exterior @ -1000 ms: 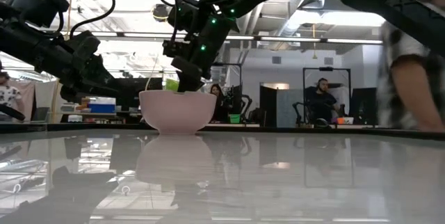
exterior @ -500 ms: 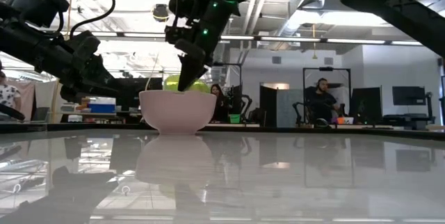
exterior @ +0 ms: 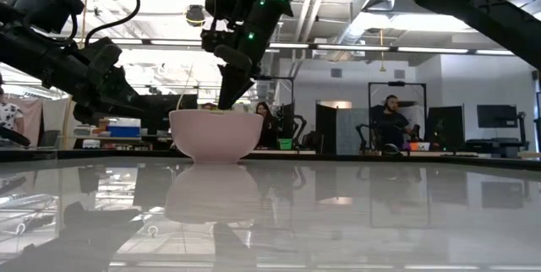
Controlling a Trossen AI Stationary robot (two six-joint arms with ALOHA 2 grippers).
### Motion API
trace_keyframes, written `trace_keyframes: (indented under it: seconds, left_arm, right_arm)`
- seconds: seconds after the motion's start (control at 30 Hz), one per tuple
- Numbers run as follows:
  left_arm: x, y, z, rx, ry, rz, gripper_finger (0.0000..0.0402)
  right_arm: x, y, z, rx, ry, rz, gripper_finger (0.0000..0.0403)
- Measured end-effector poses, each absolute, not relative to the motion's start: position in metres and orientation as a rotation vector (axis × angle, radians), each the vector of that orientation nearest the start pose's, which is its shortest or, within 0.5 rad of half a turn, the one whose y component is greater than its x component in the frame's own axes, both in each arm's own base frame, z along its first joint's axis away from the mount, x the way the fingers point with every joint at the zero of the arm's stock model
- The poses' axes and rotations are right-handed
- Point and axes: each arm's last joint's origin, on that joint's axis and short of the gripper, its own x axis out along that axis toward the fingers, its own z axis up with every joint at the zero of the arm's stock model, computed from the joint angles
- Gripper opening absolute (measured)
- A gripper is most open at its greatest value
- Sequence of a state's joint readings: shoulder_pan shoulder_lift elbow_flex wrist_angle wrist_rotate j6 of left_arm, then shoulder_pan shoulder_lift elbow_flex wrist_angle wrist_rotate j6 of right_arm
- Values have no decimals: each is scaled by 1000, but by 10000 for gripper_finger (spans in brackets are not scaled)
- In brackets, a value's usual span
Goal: Nest bowls inside each other
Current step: Stack the green bowl on top of the blue bowl, then return to Home Position
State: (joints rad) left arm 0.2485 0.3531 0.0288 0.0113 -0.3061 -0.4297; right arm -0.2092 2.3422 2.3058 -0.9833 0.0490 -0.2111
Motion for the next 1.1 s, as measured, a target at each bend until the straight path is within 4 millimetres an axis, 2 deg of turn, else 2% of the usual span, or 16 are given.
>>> trace_keyframes:
  seconds: [0.27, 0.37, 0.6, 0.77, 0.97, 1.1]
  left_arm:
    - [109, 37, 144, -406, 194, 609, 158]
    - [109, 37, 144, -406, 194, 609, 158]
    - [109, 36, 144, -407, 196, 603, 158]
    - [109, 36, 144, -408, 196, 598, 158]
    - [109, 36, 144, -408, 197, 598, 158]
    - [109, 36, 144, -408, 197, 598, 158]
  right_arm:
    - [482, -100, 284, -107, 1003, -132, 159]
    - [477, -89, 292, -87, 1017, -126, 159]
    - [449, -53, 331, -99, 1050, -66, 151]
    - [418, -26, 357, -45, 1122, -12, 109]
    - [378, 19, 384, -35, 1169, 41, 14]
    - [345, 48, 393, -59, 1096, 69, 17]
